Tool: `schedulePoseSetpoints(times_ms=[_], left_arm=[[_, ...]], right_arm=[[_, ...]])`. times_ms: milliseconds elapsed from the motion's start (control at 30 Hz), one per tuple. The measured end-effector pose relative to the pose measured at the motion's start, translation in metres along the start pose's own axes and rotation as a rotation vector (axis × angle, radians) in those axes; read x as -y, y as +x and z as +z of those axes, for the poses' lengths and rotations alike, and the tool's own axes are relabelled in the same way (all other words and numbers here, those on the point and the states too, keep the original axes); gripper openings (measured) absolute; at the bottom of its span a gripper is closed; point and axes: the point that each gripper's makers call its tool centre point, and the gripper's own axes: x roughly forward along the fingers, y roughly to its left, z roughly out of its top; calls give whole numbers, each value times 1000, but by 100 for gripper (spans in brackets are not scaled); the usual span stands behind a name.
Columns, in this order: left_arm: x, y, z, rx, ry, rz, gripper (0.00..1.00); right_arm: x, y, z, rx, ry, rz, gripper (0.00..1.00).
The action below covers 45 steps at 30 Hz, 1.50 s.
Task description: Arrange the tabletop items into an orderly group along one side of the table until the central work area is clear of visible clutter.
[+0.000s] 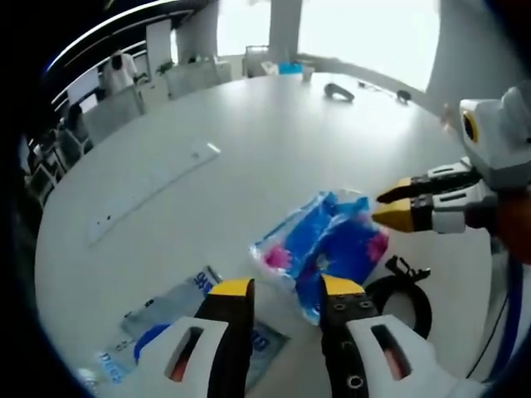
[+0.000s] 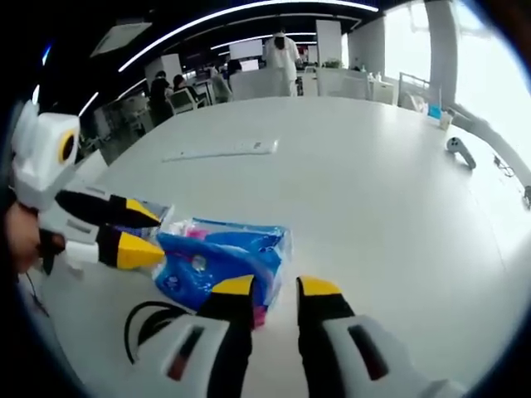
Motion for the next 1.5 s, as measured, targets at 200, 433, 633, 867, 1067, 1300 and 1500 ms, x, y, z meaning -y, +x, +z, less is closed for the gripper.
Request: schedulePoseSetpoints(times_ms=[200,433,633,867,1067,1300,1500], left_arm=[[-2,-4,4,15,-3,-1,30],[-3,-9,7,30,-4,-3,34],[-5,-14,10,43,-7,-1,37],[-7,-19,12,55,-11,2,41],[-11,-26,19,102,-15,-2,46],[-18,-34,20,134,-8,-4,52],[-24,-43,21,158,-15,-9,55]], right_arm=[[-1,-3,6,14,-5,-2,19],[-5,-6,15,40,-13,3,21],[-7,-9,20,60,-27,11,23],[-11,-12,23,71,-24,13,25],[-17,-15,27,84,-29,26,27],[-25,-16,33,95,-34,40,29],[-35,-17,37,104,-41,51,30]])
